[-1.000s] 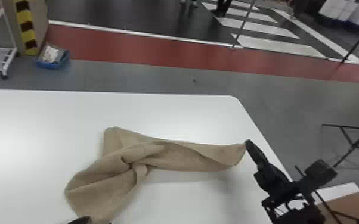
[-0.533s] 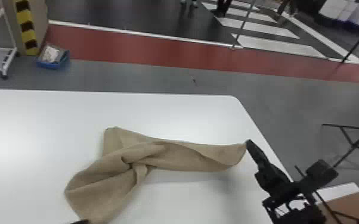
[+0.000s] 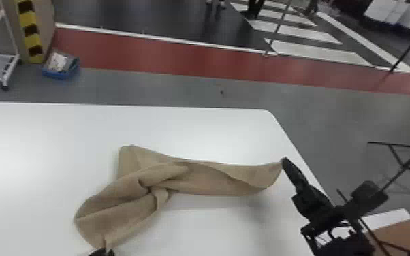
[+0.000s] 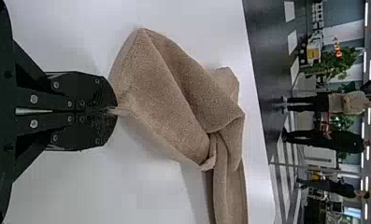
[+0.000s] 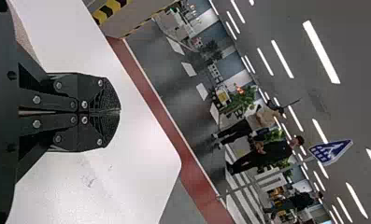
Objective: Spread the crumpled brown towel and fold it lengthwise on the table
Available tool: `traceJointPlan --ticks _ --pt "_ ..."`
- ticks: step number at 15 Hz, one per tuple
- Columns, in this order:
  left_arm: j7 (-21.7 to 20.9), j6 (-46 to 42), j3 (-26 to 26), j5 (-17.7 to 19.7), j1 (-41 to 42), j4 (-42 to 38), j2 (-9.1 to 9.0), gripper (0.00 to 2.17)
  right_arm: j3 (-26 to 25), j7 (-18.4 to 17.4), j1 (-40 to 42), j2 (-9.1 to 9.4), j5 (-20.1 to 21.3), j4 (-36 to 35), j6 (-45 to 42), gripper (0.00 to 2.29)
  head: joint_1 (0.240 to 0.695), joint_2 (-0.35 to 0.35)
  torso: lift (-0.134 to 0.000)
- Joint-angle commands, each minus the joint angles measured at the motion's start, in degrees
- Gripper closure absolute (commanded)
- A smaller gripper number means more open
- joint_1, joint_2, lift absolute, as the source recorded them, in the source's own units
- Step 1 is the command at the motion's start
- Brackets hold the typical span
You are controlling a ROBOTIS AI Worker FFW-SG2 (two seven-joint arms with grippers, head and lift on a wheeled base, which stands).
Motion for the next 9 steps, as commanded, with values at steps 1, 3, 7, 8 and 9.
traceJointPlan --ticks 1,3,7,8,9 --pt "0.1 -0.6 0.5 0.0 0.0 -1.7 0.2 1.44 -0.5 0.1 0.0 -0.17 0.0 -1.6 1.2 1.45 0.695 -0.35 -0.125" --pt "1.9 -0.6 1.4 -0.2 0.0 -4.7 0.29 1.44 -2.0 2.9 -1.0 -1.4 0.2 -2.7 5.1 1.45 0.695 -0.35 -0.125" --pt "4.7 -2.2 6.0 -0.6 0.0 -12.9 0.2 1.44 -6.5 10.0 -4.9 -6.59 1.1 -4.0 19.0 1.45 0.695 -0.35 -0.125" --pt "4.7 -2.5 6.9 -0.4 0.0 -14.9 0.11 1.44 -7.6 11.5 -6.4 -7.55 1.1 -4.4 21.9 1.45 0.695 -0.35 -0.125" --pt "4.8 -2.7 8.1 -0.2 -0.1 -16.9 -0.06 1.44 -8.9 11.7 -8.3 -8.61 1.0 -4.8 25.1 1.45 0.695 -0.35 -0.125"
